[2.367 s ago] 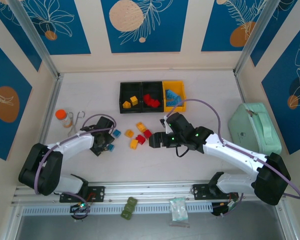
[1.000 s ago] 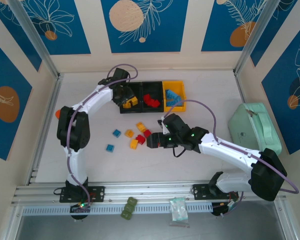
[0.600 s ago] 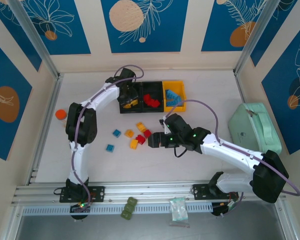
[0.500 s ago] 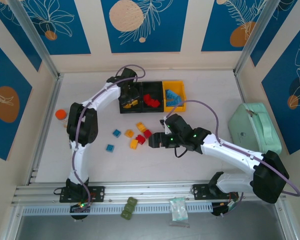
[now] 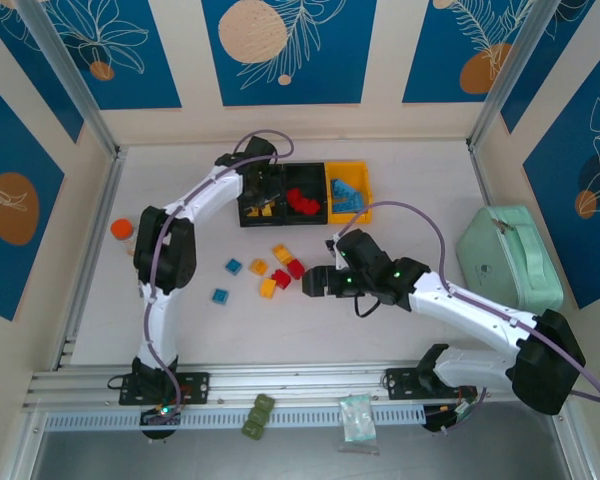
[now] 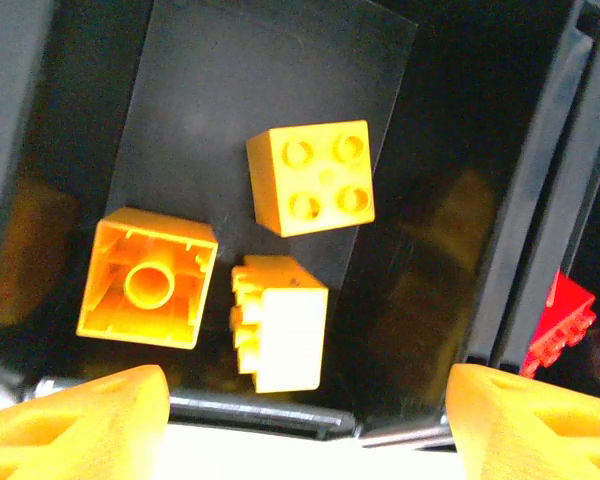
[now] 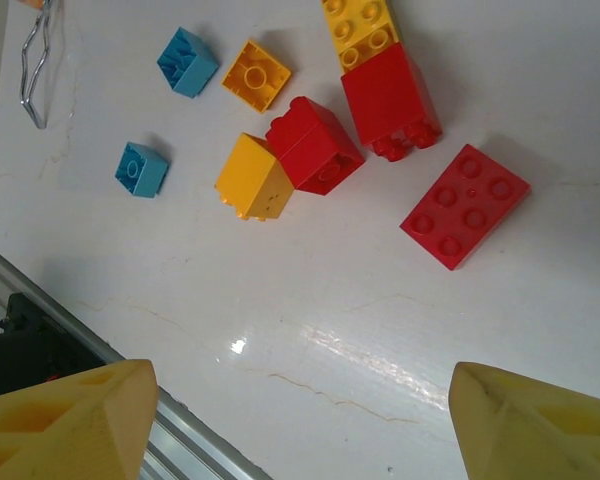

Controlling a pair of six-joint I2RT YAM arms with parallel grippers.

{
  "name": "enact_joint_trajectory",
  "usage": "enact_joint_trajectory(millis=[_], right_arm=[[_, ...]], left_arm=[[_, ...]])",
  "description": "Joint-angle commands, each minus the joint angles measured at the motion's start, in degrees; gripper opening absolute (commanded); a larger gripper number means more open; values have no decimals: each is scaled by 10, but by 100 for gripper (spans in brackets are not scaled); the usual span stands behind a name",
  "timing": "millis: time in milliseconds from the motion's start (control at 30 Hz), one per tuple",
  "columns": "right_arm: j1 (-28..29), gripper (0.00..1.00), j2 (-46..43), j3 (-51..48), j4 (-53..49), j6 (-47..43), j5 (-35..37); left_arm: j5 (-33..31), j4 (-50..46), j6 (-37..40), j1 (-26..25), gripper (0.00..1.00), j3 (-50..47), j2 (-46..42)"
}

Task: Sort the legos into containers by color
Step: Place the lego in the container, then pick up the lego from the center of the table.

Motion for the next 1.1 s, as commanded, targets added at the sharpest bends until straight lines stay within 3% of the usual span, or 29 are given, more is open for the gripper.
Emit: enact_joint_trajectory(millis=[0,467,700,1067], right_arm=[[-11,77,-7,12,-38,-7,19],[-14,77,117,91,-115,54,72],[-5,77,202,117,-105,96,87],[8,74,341,181,-98,114,102]], left_arm=[[18,19,26,-11,73,-42,-82],[138,88,142,-26,72,-372,-340],[179,110,135,-31,72,-523,-482],[181,110,106,-35,73,-608,-561]])
